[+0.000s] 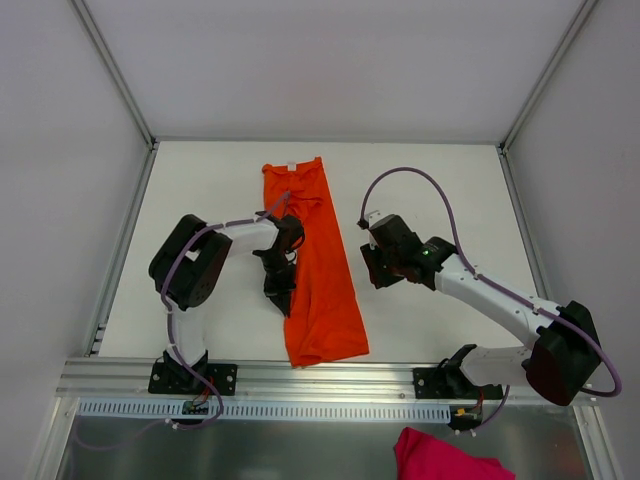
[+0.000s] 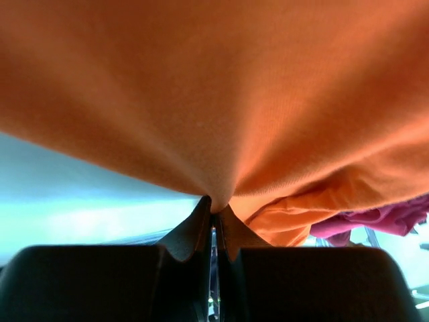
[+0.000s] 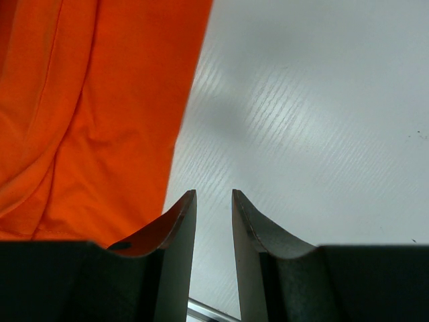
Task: Fold and stack the t-shirts
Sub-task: Rotate the tshirt 90 degrees
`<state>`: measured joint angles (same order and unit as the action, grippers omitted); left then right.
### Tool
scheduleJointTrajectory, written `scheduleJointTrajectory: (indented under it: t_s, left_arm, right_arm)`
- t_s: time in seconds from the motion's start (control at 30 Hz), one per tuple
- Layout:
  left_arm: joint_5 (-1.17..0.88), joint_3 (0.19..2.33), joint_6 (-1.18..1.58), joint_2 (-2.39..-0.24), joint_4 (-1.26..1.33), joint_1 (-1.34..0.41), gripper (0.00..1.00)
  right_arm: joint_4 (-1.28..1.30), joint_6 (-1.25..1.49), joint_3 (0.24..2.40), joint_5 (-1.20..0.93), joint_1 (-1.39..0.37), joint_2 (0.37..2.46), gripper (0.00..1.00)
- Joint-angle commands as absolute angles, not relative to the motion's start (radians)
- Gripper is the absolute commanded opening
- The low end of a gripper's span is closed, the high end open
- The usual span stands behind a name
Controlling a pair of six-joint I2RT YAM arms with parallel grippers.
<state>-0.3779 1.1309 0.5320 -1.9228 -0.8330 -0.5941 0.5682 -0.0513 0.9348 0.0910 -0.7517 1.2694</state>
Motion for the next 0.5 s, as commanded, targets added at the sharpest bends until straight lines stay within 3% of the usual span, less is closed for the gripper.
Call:
scheduleJointTrajectory:
  t_s: [0.0,0.2,0.33,0.37,0.4,0.47]
  left_arm:
    - [-0.170,1.158,0.541,-1.963,-0.899,-0.577,0.00]
    - [-0.097,1.209,0.584,-1.999,-0.946,-0.497,0.00]
    - [-0.097,1.252,0.588,-2.040,-0.953,-0.468,0.00]
    - [-0.103,1.259,0.586,-2.048,-0.948,-0.466,0.00]
    - [-0.110,1.269,0.583,-2.060,-0.943,-0.463,0.00]
    - [-0.141,1.292,0.583,-2.065,-0.930,-0.463,0.00]
  right_arm:
    - [0.591,-0.066,0.968,0.069,-0.747,1.247,0.31]
    - [0.598,-0.058,0.945,0.041,-0.747,1.230,0.31]
    - [0.620,-0.058,0.977,-0.224,-0.736,1.281,0.33]
    - [0.620,-0.040,1.000,-0.273,-0.736,1.296,0.38]
    - [0.586,-0.026,1.003,-0.325,-0.742,1.314,0.51]
    - [0.543,-0.003,1.014,-0.396,-0.756,1.325,0.59]
